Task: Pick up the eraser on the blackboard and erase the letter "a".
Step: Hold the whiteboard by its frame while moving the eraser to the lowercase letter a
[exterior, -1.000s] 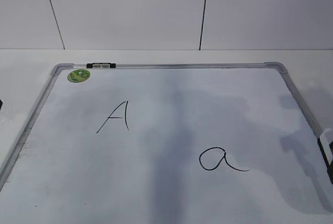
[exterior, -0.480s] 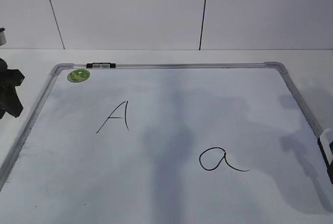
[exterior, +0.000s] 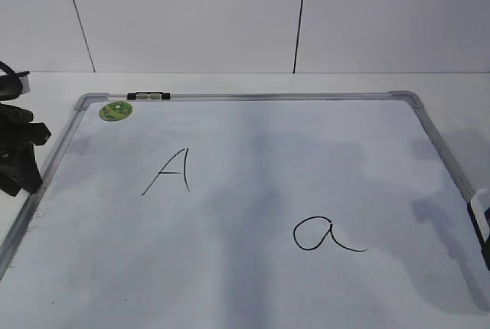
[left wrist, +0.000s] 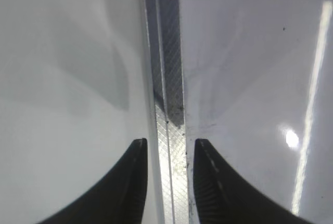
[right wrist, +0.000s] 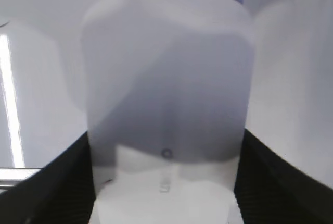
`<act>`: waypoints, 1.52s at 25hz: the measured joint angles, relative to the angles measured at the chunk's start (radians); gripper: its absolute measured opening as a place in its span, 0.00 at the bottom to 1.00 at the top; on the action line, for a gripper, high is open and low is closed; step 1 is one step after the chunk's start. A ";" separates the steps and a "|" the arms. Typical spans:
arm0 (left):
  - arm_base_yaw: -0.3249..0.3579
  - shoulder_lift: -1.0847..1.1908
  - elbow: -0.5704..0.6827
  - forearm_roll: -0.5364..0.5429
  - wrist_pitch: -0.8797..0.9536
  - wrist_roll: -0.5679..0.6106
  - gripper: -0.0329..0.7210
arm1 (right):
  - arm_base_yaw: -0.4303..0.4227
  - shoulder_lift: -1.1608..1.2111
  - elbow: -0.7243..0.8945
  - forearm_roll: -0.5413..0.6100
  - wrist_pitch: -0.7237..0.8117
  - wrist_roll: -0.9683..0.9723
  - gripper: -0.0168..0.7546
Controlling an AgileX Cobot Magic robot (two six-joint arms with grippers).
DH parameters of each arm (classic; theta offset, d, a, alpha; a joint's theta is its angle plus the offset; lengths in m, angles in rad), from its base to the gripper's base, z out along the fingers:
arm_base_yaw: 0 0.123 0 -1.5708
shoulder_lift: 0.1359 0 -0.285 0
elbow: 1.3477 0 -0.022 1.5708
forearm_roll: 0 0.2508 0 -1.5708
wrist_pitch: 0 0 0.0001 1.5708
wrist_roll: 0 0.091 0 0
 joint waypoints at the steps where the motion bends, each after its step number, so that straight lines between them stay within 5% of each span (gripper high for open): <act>1: 0.000 0.000 -0.002 0.000 -0.002 0.000 0.35 | 0.000 0.000 0.000 0.000 0.000 0.000 0.75; 13: 0.000 0.054 -0.002 0.002 -0.027 0.000 0.34 | 0.000 0.000 0.000 0.000 0.000 0.000 0.75; 21: 0.001 0.054 -0.004 0.000 -0.029 0.011 0.09 | 0.000 0.000 0.000 0.000 0.000 0.000 0.75; 38: 0.000 0.054 -0.005 -0.002 -0.031 0.011 0.09 | 0.061 0.037 -0.064 0.060 0.022 -0.098 0.75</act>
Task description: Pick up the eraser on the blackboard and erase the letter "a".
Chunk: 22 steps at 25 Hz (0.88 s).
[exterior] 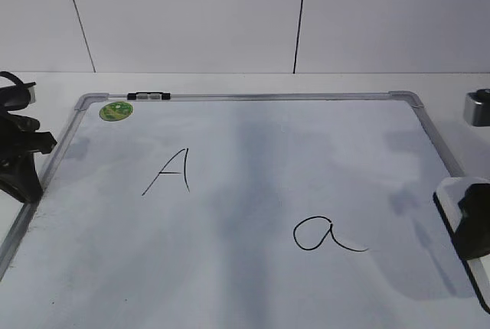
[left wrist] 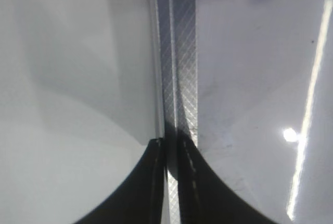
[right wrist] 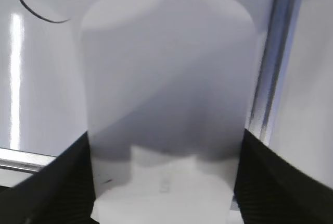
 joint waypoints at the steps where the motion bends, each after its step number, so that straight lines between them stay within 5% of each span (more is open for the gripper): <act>1: 0.000 0.000 0.000 0.000 0.000 0.000 0.09 | 0.012 0.020 -0.015 0.000 0.002 -0.002 0.75; 16: 0.000 0.000 0.000 0.000 0.000 0.000 0.09 | 0.223 0.408 -0.257 0.002 -0.014 -0.002 0.75; 22: 0.000 0.000 0.000 0.000 0.000 0.000 0.09 | 0.239 0.553 -0.353 0.002 -0.027 -0.002 0.75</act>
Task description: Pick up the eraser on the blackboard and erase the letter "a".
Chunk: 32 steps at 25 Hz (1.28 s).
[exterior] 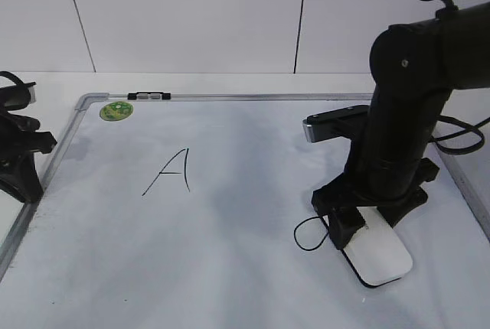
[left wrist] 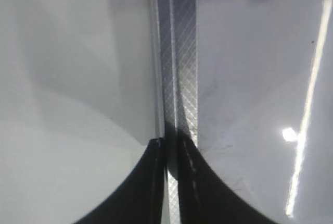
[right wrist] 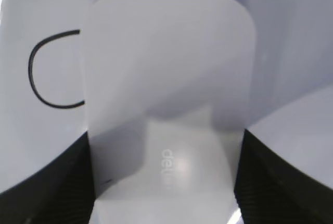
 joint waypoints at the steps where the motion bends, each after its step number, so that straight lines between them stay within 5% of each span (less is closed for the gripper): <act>1: 0.000 0.000 0.000 0.000 0.000 0.000 0.09 | 0.000 0.017 -0.016 0.000 0.006 0.000 0.75; 8: 0.000 0.000 0.000 0.004 0.000 0.000 0.09 | 0.034 0.081 -0.109 -0.018 0.058 0.000 0.75; 20: 0.000 0.000 0.000 0.010 0.000 -0.002 0.09 | 0.293 0.102 -0.137 -0.049 0.058 -0.004 0.75; 27: 0.000 0.000 -0.002 0.011 0.000 -0.002 0.09 | 0.294 0.105 -0.137 -0.114 0.056 0.085 0.75; 32: 0.000 0.000 -0.002 0.011 0.000 -0.002 0.09 | 0.216 0.105 -0.137 -0.171 0.054 0.122 0.75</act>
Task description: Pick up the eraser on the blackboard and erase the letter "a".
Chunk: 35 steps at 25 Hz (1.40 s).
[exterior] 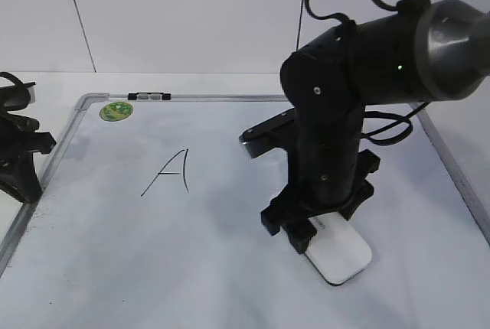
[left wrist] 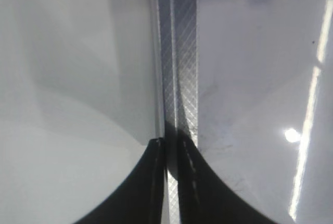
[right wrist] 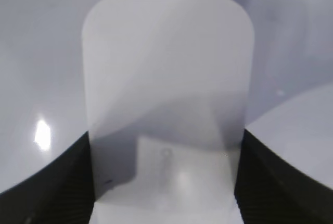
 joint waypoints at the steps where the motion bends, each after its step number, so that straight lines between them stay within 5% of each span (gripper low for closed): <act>1: 0.000 0.000 0.000 0.000 0.000 0.000 0.09 | -0.023 0.000 -0.002 -0.011 0.000 0.001 0.75; 10: 0.000 0.000 0.000 0.000 0.000 0.000 0.09 | -0.208 0.000 -0.002 -0.060 0.000 0.005 0.75; 16: 0.000 0.000 0.000 0.000 0.000 0.000 0.09 | -0.223 -0.003 -0.002 -0.038 -0.002 -0.014 0.75; 29: 0.000 0.000 0.000 0.002 0.000 0.000 0.09 | 0.061 -0.003 -0.002 0.037 0.000 -0.078 0.75; 35: 0.000 0.000 0.000 0.002 0.000 0.000 0.09 | 0.096 -0.001 -0.011 0.028 0.010 -0.084 0.75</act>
